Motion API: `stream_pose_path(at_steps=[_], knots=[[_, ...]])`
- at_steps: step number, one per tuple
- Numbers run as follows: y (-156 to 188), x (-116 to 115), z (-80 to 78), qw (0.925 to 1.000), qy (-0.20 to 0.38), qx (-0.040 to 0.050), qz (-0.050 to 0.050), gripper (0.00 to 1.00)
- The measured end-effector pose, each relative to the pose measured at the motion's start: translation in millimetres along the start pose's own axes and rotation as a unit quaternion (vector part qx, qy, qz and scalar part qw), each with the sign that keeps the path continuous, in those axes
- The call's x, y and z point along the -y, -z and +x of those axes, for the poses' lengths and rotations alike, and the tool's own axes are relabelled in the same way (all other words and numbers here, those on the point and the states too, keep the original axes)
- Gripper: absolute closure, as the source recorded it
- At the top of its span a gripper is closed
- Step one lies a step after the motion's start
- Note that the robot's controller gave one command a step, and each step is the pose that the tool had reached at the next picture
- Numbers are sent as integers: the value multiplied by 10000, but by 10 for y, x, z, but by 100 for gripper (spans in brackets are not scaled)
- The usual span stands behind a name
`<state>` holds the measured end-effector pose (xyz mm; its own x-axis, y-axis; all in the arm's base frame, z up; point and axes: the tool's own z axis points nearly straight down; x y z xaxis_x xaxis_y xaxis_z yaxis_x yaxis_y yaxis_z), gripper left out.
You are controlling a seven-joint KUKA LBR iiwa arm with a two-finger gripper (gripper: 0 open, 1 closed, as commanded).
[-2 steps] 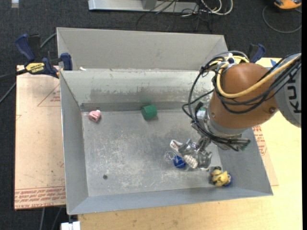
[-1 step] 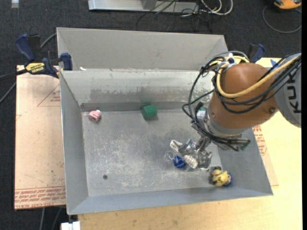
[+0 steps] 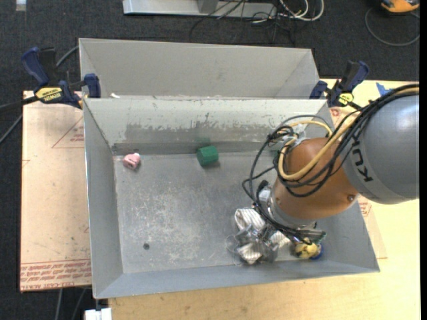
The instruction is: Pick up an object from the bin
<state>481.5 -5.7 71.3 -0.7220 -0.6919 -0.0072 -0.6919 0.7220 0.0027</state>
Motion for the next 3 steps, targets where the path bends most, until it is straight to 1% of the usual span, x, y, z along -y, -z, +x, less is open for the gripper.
stream_pose_path(at_steps=[1, 2, 3], knots=[[-13, 160, -5, 9999, -169, 3, -3, 100], [-13, 160, -5, 9999, -171, 3, -3, 100], [853, 59, 36, 9997, 223, -2, -25, 0]])
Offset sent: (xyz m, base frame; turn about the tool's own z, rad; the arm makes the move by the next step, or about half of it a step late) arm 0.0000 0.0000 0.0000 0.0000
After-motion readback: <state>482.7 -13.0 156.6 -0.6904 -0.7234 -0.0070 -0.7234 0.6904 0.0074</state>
